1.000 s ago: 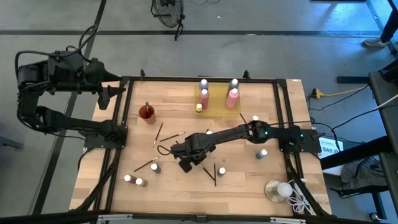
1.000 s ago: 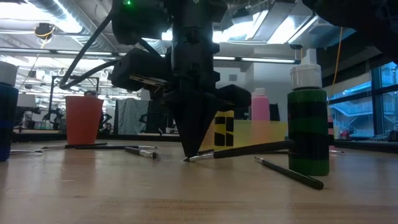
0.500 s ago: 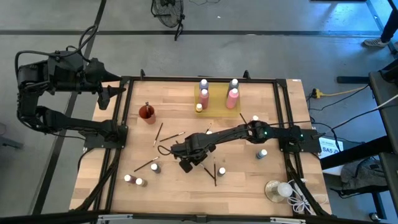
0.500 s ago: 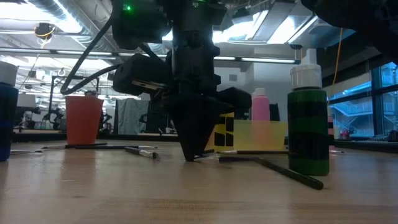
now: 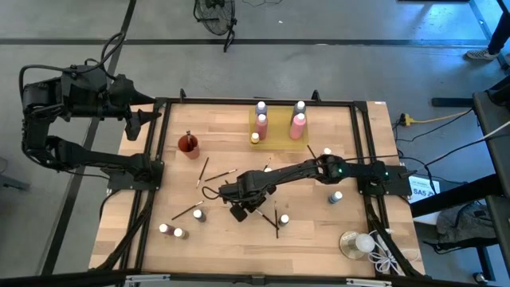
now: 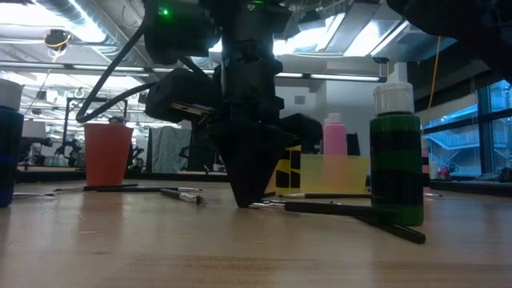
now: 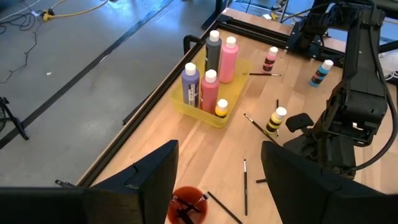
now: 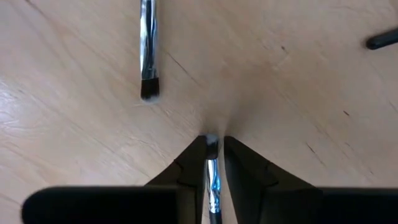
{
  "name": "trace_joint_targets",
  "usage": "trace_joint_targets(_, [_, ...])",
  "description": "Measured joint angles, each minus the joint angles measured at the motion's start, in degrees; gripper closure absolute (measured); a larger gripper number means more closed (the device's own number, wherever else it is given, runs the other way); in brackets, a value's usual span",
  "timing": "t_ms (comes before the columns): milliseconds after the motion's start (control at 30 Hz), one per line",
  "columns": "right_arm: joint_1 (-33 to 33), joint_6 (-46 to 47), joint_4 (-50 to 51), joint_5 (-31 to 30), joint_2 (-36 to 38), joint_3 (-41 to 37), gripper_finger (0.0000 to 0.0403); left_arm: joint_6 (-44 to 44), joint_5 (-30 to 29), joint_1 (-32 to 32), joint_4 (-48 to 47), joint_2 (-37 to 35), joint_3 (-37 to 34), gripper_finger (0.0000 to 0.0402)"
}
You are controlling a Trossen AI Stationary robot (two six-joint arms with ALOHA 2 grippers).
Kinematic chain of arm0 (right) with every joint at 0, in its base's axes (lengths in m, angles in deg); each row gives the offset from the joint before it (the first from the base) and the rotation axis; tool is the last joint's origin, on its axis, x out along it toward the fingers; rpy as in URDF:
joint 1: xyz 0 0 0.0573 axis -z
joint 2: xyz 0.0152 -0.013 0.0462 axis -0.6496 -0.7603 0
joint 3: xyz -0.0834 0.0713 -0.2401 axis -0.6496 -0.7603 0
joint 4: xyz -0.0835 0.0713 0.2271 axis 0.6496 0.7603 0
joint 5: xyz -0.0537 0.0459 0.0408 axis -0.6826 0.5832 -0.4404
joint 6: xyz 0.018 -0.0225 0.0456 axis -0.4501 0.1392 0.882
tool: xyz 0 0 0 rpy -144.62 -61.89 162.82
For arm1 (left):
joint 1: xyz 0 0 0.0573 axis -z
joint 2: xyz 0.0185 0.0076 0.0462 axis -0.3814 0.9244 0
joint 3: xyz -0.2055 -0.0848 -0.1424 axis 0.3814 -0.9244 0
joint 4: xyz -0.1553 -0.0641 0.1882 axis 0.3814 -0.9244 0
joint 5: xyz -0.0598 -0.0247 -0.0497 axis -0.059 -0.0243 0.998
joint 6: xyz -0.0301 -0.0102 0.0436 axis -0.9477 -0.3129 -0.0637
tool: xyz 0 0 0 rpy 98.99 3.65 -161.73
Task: Pick & Place Paint Supplies
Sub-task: Put the silver paint brush into the orange cup
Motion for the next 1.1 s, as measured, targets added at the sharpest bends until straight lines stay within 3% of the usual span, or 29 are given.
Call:
trace_joint_targets(133, [0.0, -0.6, 0.1, 0.0, 0.0, 0.0, 0.0346, 0.0, 0.0, 0.0, 0.0, 0.0, 0.0, 0.0176])
trace_joint_targets(400, [0.3, -1.8, 0.3, 0.2, -0.5, 0.1, 0.0395, 0.0, 0.0, 0.0, 0.0, 0.0, 0.0, 0.0176])
trace_joint_targets(733, [0.9, -2.2, 0.3, 2.2, -0.9, 0.1, 0.0401, 0.2, 0.0, 0.0, 0.0, 0.0, 0.0, 0.0176])
trace_joint_targets(1100, [0.5, -2.8, 6.7, -3.5, -1.1, 4.0, 0.0403, 0.4, 0.0, 0.0, 0.0, 0.0, 0.0, 0.0176])
